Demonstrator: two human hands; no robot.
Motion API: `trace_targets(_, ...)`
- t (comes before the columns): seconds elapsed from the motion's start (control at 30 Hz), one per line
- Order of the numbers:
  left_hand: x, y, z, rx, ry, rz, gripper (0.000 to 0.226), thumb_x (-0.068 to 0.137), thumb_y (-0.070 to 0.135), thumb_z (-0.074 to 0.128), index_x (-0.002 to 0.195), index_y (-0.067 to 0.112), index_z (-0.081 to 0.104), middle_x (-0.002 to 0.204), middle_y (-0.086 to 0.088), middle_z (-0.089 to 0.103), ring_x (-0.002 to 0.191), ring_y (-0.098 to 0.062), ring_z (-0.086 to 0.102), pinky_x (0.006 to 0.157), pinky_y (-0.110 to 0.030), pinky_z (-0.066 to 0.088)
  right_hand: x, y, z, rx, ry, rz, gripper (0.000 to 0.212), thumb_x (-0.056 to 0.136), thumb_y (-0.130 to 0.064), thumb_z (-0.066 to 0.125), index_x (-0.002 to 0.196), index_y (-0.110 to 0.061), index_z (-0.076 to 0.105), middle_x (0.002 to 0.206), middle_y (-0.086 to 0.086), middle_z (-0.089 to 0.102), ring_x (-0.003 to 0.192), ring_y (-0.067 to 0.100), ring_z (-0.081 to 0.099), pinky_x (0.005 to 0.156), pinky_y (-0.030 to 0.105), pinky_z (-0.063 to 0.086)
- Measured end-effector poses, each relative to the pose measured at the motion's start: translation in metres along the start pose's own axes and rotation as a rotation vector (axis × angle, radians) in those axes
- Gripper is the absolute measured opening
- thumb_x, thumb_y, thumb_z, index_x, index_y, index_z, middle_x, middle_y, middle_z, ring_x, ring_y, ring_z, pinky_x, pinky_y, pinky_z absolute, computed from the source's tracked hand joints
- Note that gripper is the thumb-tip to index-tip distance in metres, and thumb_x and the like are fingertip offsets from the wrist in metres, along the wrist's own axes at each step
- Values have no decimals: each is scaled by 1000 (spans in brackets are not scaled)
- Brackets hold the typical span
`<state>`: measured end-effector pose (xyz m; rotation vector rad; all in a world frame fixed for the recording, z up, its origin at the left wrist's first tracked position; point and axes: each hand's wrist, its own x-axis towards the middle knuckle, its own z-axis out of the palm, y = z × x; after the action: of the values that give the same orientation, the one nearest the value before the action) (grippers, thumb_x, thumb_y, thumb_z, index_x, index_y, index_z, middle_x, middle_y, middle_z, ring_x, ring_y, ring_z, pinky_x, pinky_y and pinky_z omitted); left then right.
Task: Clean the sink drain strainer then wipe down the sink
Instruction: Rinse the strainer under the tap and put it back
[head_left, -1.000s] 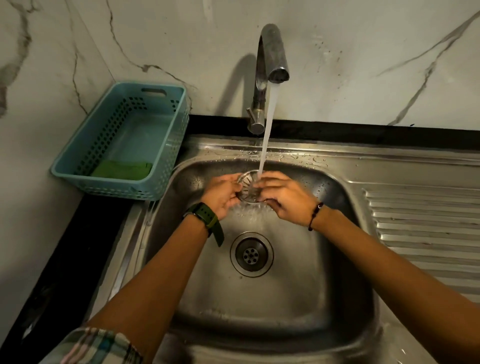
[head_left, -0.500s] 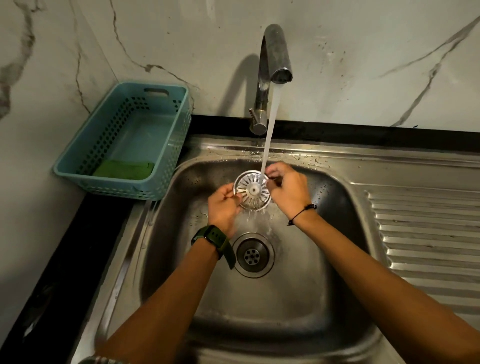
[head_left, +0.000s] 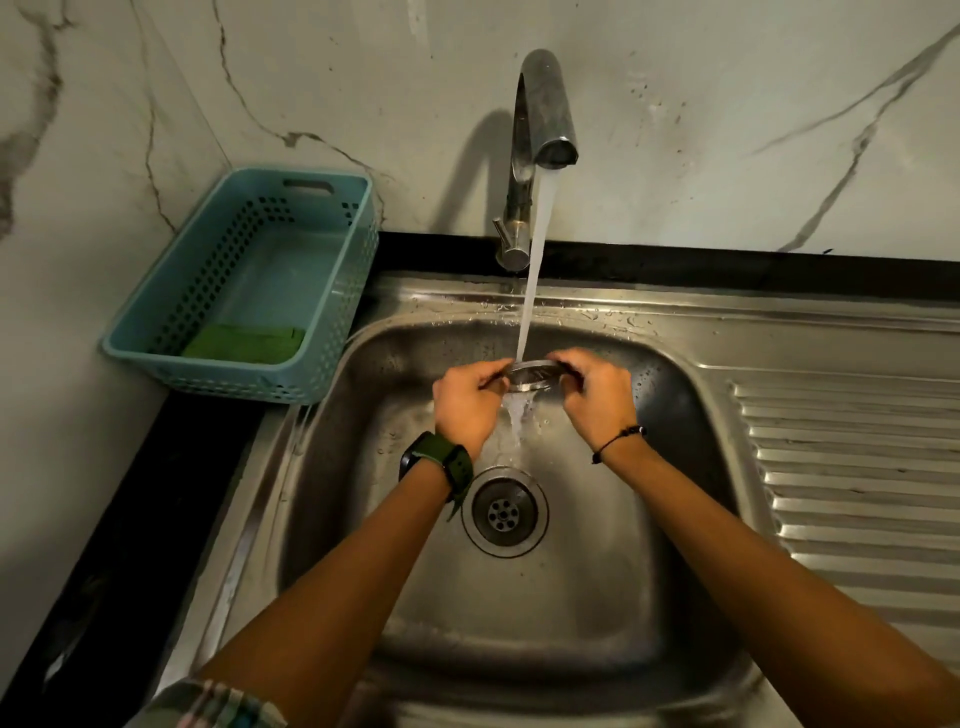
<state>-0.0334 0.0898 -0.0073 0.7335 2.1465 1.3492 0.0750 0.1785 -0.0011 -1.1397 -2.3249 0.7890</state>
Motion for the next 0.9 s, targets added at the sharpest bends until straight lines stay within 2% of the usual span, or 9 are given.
trace_targets(0.17, 8, 14, 4, 143, -50, 142, 25, 85, 10, 60, 109, 11, 67, 104, -7, 72, 94, -15, 66, 84, -19, 49, 7, 13, 9, 180, -7, 245, 23, 85, 6, 54, 101, -3, 66, 96, 18, 70, 93, 29, 65, 78, 28, 51)
trace_targets(0.23, 12, 17, -1, 138, -47, 156, 21, 85, 11, 61, 105, 9, 69, 99, -8, 73, 86, -12, 65, 77, -12, 49, 13, 10, 13, 268, -36, 318, 19, 86, 4, 55, 100, -3, 65, 96, 20, 69, 91, 32, 65, 79, 39, 56)
trace_targets(0.3, 18, 17, -7, 92, -33, 102, 20, 84, 12, 62, 103, 7, 69, 96, -8, 72, 81, -12, 64, 78, -17, 52, 18, 3, 16, 349, -69, 354, 17, 86, 2, 56, 99, -3, 65, 97, 22, 69, 88, 34, 66, 76, 45, 58)
trace_targets(0.37, 23, 13, -16, -49, -48, -49, 17, 84, 11, 61, 98, 6, 69, 92, -9, 71, 82, -18, 67, 77, -30, 56, 24, -3, 20, 355, -93, 349, 15, 86, -1, 58, 98, -3, 67, 94, 21, 69, 84, 32, 67, 73, 42, 58)
trace_targets(0.5, 14, -9, -32, -312, -53, -307, 11, 87, 8, 56, 83, 13, 66, 85, -6, 68, 78, -16, 67, 60, -21, 56, 25, -17, 25, 290, -234, 268, 11, 84, -5, 63, 93, -4, 69, 87, 14, 67, 64, 18, 63, 47, 16, 53)
trace_targets(0.6, -3, -33, -34, -341, -19, -388, 11, 86, 2, 54, 81, 5, 64, 74, -3, 64, 71, -14, 63, 51, -15, 53, 15, -24, 27, 70, -346, 35, 19, 86, -10, 62, 102, -6, 70, 100, 12, 71, 92, 22, 65, 79, 22, 49)
trace_targets(0.67, -15, -46, -28, -313, -41, -411, 13, 87, -1, 52, 83, 4, 63, 77, -5, 63, 70, -11, 61, 59, -17, 54, 6, -25, 27, -12, -387, -57, 25, 88, -12, 59, 112, -8, 67, 112, 11, 70, 107, 22, 62, 92, 25, 43)
trace_targets(0.77, -23, -52, -15, -207, -58, -349, 20, 87, -2, 50, 79, 10, 64, 85, -10, 64, 73, -14, 61, 71, -24, 54, -3, -16, 25, 4, -316, -86, 26, 89, -6, 56, 112, -7, 67, 112, 11, 70, 108, 24, 62, 95, 25, 43)
trace_targets(0.9, -15, -32, -2, -96, -94, -181, 22, 86, 2, 52, 103, 6, 67, 97, -12, 70, 92, -23, 66, 87, -37, 54, 3, 0, 16, 196, -156, 111, 26, 87, 1, 55, 106, -6, 70, 106, 13, 72, 102, 24, 64, 95, 31, 48)
